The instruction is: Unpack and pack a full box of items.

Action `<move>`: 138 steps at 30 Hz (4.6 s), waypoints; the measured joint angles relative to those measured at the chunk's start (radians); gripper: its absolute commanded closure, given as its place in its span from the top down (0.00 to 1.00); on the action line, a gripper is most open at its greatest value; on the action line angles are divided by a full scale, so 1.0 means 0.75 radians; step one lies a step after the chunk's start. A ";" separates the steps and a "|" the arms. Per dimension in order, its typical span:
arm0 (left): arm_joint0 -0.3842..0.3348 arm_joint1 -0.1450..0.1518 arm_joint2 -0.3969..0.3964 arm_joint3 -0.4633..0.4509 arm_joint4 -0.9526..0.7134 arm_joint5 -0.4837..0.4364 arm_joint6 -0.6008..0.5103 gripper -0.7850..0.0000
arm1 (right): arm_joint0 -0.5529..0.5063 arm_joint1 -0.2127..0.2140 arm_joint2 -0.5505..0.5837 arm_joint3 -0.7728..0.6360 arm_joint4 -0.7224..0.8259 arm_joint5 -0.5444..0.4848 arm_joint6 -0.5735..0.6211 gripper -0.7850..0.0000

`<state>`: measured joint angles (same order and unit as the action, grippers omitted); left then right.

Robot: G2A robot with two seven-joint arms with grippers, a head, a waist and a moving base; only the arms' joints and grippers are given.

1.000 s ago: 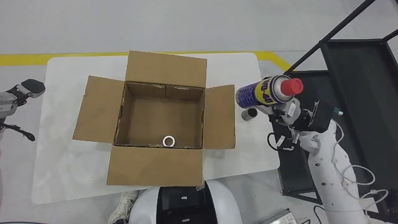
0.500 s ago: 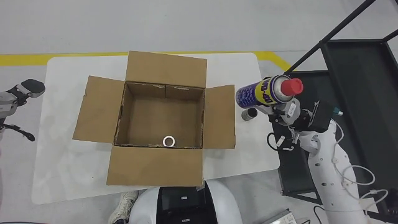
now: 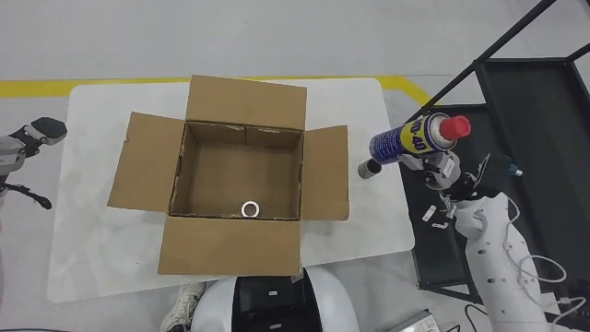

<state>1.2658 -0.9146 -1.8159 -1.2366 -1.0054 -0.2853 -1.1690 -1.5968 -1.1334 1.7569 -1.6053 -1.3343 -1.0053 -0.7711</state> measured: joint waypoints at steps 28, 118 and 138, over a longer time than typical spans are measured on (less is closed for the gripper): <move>0.000 0.000 0.000 0.000 0.000 0.000 0.000 1.00 | 0.132 0.003 -0.136 0.590 -0.281 0.264 -0.322 0.00; 0.000 0.000 0.000 0.000 0.000 0.000 0.000 1.00 | 0.440 -0.051 -0.592 1.497 -0.283 0.557 -0.615 1.00; 0.000 0.000 0.000 0.000 0.000 0.000 0.000 1.00 | 0.168 0.050 -0.475 1.034 -0.289 0.680 -0.730 1.00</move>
<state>1.2658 -0.9146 -1.8159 -1.2366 -1.0054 -0.2853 -1.1690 -1.4711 -1.0956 1.4006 -0.8299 -1.5509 -0.4954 -1.3185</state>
